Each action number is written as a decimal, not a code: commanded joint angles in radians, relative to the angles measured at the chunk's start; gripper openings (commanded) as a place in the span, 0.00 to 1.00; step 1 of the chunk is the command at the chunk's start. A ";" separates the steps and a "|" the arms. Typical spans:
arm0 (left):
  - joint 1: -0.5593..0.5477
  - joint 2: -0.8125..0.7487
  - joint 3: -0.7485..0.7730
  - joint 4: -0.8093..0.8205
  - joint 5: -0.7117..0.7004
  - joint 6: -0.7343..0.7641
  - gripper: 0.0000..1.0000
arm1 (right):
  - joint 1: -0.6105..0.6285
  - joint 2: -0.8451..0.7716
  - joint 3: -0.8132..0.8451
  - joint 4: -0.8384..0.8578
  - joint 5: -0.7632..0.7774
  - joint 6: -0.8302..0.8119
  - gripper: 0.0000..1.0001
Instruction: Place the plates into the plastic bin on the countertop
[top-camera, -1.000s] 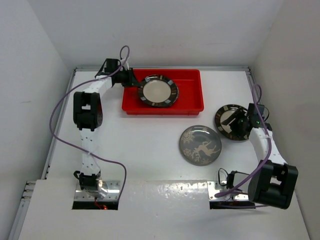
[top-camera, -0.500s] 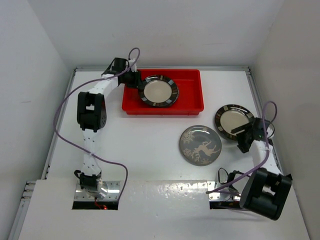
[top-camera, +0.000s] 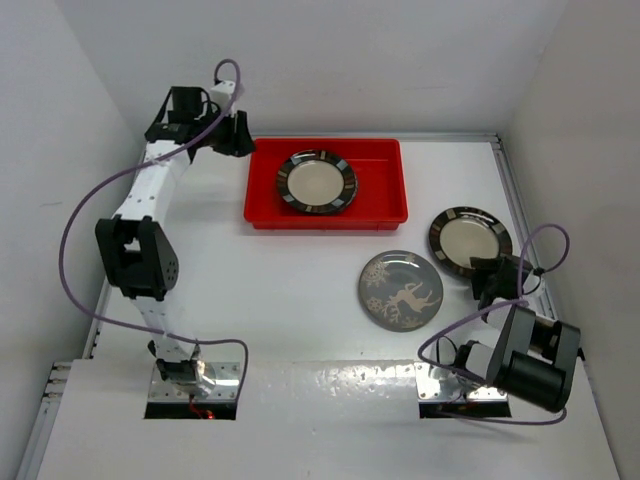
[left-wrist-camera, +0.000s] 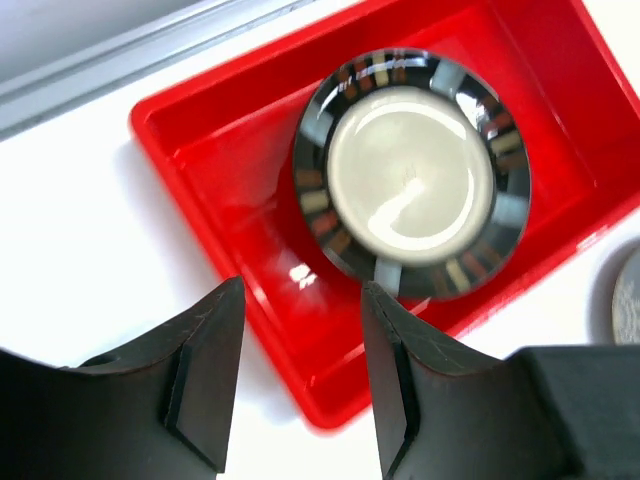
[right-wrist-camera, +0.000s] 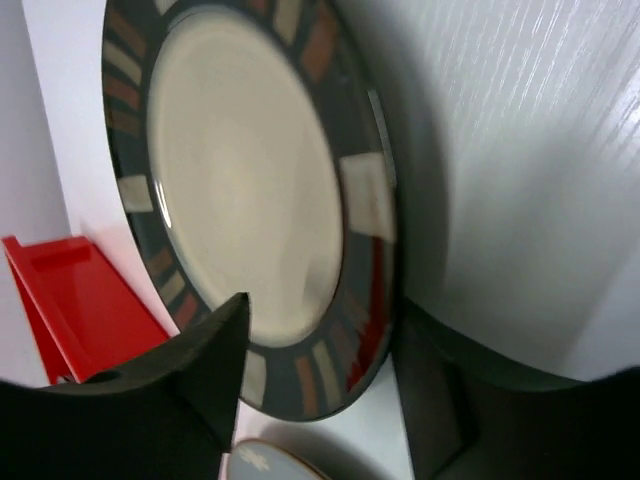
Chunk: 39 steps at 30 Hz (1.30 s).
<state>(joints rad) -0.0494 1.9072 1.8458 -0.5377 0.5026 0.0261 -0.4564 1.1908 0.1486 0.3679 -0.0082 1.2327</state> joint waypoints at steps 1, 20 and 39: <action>0.049 -0.074 -0.071 -0.100 0.042 0.077 0.52 | -0.008 0.082 -0.038 0.058 0.013 0.076 0.55; 0.315 -0.293 -0.332 -0.430 0.074 0.262 0.53 | -0.073 0.199 0.069 0.374 -0.197 0.189 0.00; 0.333 -0.343 -0.359 -0.430 0.085 0.262 0.53 | 0.062 -0.099 0.310 0.267 -0.104 0.208 0.00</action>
<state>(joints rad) 0.2707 1.6089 1.4986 -0.9646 0.5655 0.2768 -0.4236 1.1713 0.3580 0.4625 -0.1093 1.4353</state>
